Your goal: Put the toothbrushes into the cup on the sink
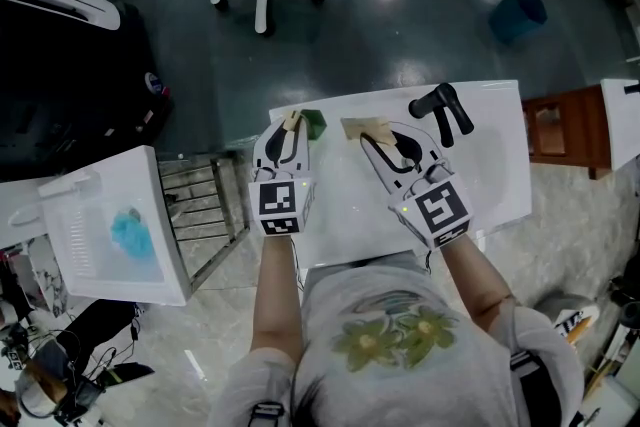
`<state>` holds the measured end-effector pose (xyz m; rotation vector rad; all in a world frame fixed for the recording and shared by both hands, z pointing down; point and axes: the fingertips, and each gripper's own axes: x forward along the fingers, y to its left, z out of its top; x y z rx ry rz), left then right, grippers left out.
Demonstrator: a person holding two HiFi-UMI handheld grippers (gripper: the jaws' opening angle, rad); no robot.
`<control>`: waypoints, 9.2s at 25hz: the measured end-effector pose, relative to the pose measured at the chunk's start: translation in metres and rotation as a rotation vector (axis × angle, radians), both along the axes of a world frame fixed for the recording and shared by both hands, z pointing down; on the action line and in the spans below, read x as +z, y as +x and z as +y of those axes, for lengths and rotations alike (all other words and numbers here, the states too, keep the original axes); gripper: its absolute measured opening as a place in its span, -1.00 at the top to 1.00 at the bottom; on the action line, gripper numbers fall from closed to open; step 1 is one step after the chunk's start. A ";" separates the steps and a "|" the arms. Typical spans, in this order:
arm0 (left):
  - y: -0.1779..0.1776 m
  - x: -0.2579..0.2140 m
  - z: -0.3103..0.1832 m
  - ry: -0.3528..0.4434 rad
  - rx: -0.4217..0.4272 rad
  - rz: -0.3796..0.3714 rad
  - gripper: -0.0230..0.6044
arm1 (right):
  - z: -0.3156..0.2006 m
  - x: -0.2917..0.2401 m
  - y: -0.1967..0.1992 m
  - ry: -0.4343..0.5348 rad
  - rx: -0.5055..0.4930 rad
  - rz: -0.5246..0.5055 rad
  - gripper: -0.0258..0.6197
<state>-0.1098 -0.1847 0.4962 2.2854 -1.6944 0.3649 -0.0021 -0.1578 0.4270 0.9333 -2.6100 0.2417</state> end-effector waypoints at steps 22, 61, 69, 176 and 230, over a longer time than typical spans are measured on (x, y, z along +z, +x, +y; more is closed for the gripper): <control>-0.003 -0.012 0.002 0.012 -0.001 0.016 0.38 | 0.007 -0.008 -0.002 0.019 0.002 0.000 0.64; -0.036 -0.073 0.047 0.110 -0.042 -0.001 0.87 | 0.014 -0.035 -0.020 0.066 -0.024 -0.024 0.64; -0.035 -0.075 0.052 0.107 -0.016 0.034 0.87 | 0.011 -0.039 -0.026 0.066 -0.022 -0.030 0.64; -0.048 -0.036 0.039 0.054 -0.022 0.091 0.87 | -0.024 0.074 -0.083 -0.075 -0.106 0.100 0.64; 0.009 -0.075 0.081 0.090 0.061 0.099 0.87 | 0.030 -0.007 -0.031 0.026 -0.084 -0.081 0.79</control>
